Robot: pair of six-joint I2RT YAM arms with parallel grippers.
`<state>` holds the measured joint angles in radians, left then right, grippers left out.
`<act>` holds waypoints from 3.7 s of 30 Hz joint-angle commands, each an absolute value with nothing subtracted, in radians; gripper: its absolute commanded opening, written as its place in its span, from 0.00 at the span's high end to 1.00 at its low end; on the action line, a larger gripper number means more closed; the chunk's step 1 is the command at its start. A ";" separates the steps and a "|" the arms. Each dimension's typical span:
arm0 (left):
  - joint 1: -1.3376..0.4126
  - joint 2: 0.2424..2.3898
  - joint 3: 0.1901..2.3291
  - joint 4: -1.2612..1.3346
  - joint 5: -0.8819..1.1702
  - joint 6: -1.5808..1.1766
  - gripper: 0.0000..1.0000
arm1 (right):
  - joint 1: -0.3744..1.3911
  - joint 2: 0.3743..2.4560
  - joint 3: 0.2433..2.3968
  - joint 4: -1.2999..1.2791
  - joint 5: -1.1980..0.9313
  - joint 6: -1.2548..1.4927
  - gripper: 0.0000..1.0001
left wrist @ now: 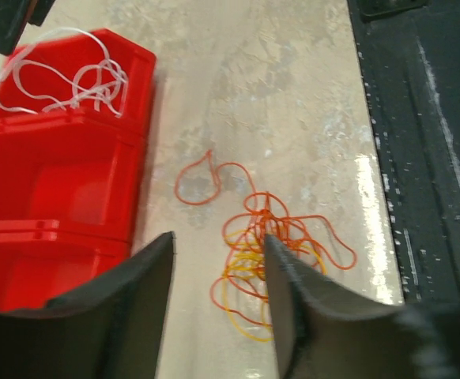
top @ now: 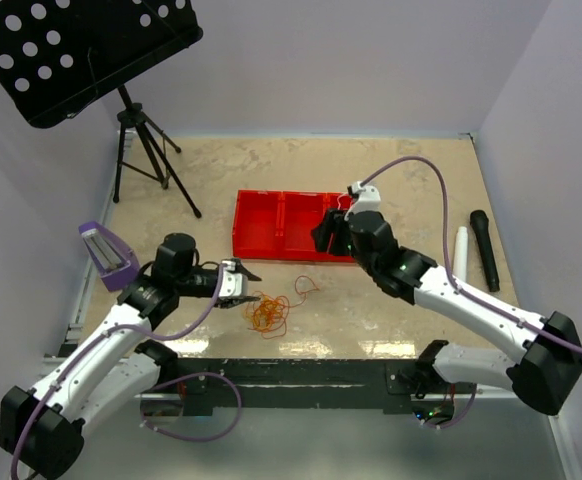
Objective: Untangle the cables
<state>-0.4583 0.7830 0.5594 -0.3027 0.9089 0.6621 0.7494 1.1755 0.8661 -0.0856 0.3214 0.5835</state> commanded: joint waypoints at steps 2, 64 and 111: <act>-0.471 0.821 0.532 -0.336 0.980 0.807 0.61 | 0.814 1.082 0.770 -0.040 0.279 0.555 0.40; -0.503 0.758 0.476 -0.336 0.851 0.862 1.00 | 0.959 1.480 0.647 0.232 -0.040 1.009 0.33; -0.500 0.775 0.695 -0.086 0.653 0.275 0.20 | 0.940 1.204 0.893 0.071 0.107 0.870 1.00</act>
<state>-0.4999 0.7513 0.6430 -0.2192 0.6815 0.5034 0.9314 1.2469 0.8505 0.1230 0.0669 0.9398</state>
